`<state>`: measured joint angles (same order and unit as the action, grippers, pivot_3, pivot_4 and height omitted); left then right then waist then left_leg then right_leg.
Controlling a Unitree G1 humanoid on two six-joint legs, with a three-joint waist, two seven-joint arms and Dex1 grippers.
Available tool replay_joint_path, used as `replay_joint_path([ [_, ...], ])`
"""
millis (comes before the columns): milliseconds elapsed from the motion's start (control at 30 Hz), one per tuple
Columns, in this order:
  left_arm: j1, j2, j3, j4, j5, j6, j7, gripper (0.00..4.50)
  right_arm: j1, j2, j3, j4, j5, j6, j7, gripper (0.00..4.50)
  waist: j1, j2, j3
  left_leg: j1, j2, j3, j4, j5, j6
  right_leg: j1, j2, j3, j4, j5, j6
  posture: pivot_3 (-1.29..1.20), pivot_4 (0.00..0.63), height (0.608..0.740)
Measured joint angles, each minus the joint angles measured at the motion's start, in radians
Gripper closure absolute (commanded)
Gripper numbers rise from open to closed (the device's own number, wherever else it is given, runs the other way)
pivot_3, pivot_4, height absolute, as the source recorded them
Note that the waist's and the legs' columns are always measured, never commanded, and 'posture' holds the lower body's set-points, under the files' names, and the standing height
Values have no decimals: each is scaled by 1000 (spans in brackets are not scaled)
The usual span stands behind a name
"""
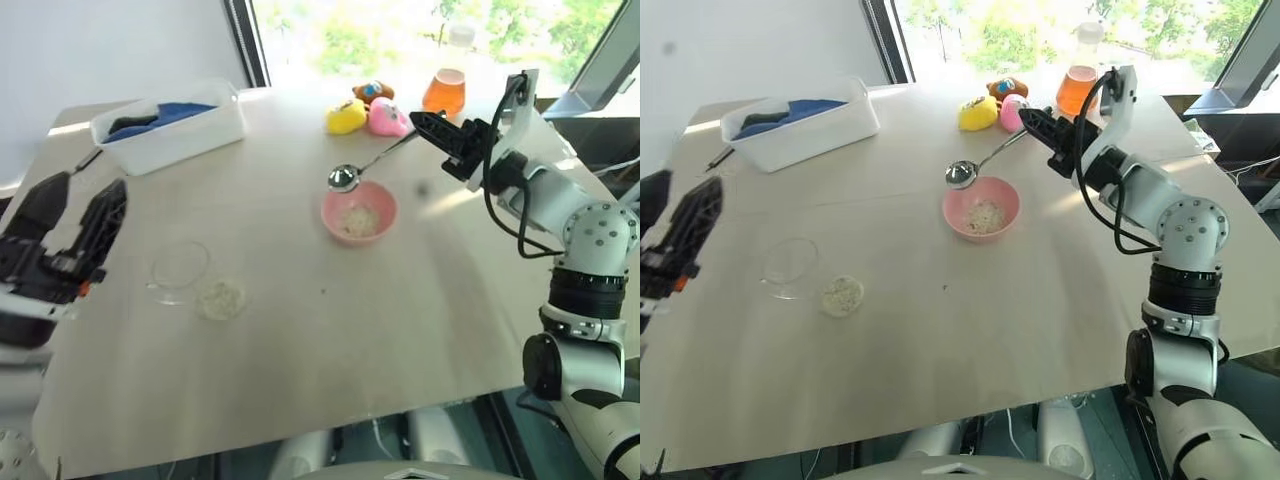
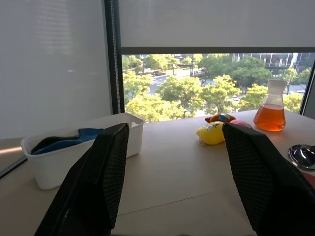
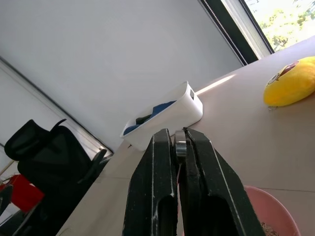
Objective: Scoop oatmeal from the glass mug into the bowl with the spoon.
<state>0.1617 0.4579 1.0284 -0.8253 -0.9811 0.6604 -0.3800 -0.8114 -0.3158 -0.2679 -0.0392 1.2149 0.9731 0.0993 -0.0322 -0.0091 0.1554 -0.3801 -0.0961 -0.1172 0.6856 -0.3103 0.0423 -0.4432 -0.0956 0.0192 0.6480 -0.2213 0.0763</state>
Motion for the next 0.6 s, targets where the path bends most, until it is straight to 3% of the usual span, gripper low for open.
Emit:
replay_joint_path([
  [67, 54, -21, 24, 2, -51, -25, 3, 1339, 0, 3, 5, 1, -1, 0, 8, 4500, -1, 0, 0, 0, 0, 0, 0, 0, 0, 0, 0, 0, 0, 0, 0, 0, 150, 740],
  [167, 219, -83, 66, 45, -122, -69, -16, 46, 8, 1, 5, 3, -13, 0, 22, 4500, -7, 1, 0, 0, 1, 1, -2, 0, 0, -1, 1, 2, -1, 0, 0, 0, 150, 740],
  [233, 320, -115, 69, 69, -120, -102, -66, 46, 11, 0, 5, 5, -21, 0, 28, 4500, -7, 1, 0, 0, 1, 2, -2, 0, 0, -1, 1, 2, -1, 0, 0, 0, 150, 740],
  [333, 477, -176, 40, 104, 8, -190, -179, 46, 12, -2, 3, 6, -26, 0, 29, 4500, -6, 1, 0, 1, 1, 4, -2, 0, 0, 0, 1, 3, -1, 0, -1, 0, 150, 740],
  [433, 586, -188, -101, 149, 251, -345, -303, 46, 17, -2, 3, 4, -27, 1, 30, 4500, 6, 2, -1, 1, 1, 3, -2, 0, 0, 1, 1, 2, -2, 1, -1, 0, 150, 740],
  [600, 517, -186, -243, 227, 478, -529, -313, 46, 25, -1, 6, -2, -27, 4, 30, 4500, 22, 3, -1, 1, 2, 2, -2, 0, 0, 1, 1, 2, -4, 2, -3, 0, 150, 740],
])
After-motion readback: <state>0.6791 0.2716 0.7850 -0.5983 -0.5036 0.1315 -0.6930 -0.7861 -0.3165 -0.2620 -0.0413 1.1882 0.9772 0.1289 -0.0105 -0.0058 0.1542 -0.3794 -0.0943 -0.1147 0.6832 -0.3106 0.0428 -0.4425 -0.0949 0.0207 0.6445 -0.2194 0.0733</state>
